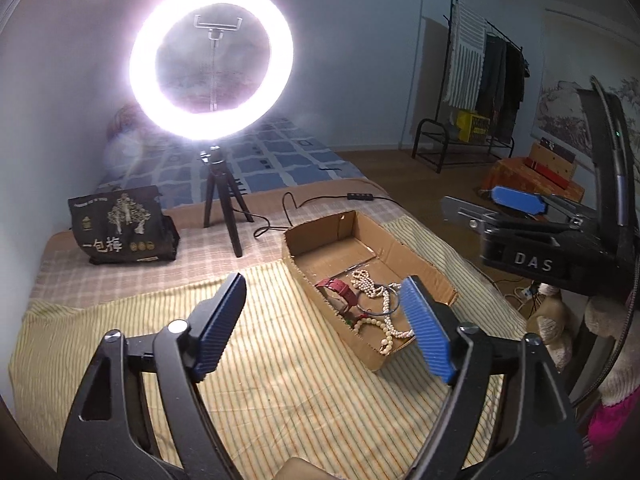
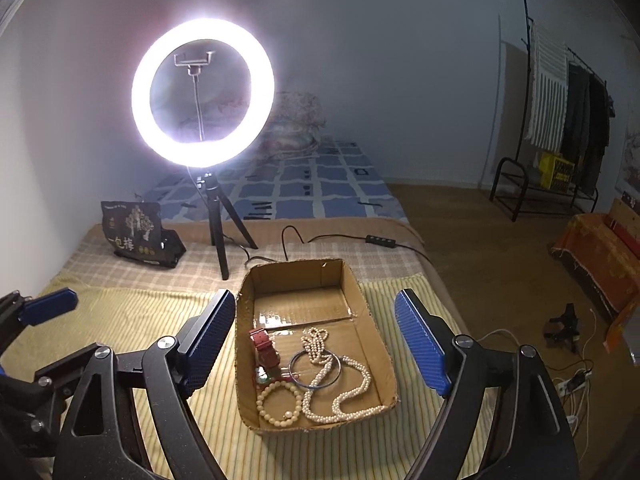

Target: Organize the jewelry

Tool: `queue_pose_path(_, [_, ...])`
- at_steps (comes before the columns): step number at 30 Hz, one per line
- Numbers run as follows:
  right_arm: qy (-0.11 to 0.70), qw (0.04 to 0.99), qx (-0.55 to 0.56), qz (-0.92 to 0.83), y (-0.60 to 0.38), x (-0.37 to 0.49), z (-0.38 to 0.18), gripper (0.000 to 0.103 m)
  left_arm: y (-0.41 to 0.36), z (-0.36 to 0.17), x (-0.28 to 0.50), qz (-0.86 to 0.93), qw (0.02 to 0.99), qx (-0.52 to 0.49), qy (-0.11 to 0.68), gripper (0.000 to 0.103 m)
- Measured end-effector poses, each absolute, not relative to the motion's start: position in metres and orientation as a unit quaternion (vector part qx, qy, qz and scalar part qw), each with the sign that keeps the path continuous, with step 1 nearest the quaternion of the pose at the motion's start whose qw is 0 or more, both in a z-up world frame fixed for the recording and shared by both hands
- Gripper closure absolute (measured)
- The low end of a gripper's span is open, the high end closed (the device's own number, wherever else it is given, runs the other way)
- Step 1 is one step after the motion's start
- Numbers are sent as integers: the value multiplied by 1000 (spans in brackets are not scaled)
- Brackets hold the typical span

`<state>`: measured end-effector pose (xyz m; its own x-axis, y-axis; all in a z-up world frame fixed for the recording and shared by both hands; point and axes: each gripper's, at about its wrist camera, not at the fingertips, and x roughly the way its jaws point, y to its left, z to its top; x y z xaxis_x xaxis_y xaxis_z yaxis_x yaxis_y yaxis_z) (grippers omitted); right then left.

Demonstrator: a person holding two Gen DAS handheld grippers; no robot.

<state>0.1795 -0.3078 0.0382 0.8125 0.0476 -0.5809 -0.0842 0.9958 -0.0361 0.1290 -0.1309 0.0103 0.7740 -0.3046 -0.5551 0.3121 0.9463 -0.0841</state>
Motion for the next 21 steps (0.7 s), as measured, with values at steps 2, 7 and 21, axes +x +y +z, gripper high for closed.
queue_pose_path(2, [301,953,-33,27,-307,173,40,21,-127,12,125,-159,942,11,294,20])
queue_pose_path(7, [304,952,-29,19,-308,160,36,20,-120,15,115,-150,946,22,285,18])
queue_pose_path(21, [289,957,-19,8,-306,135,35,19,-102,27,98,-129,959,21,252,2])
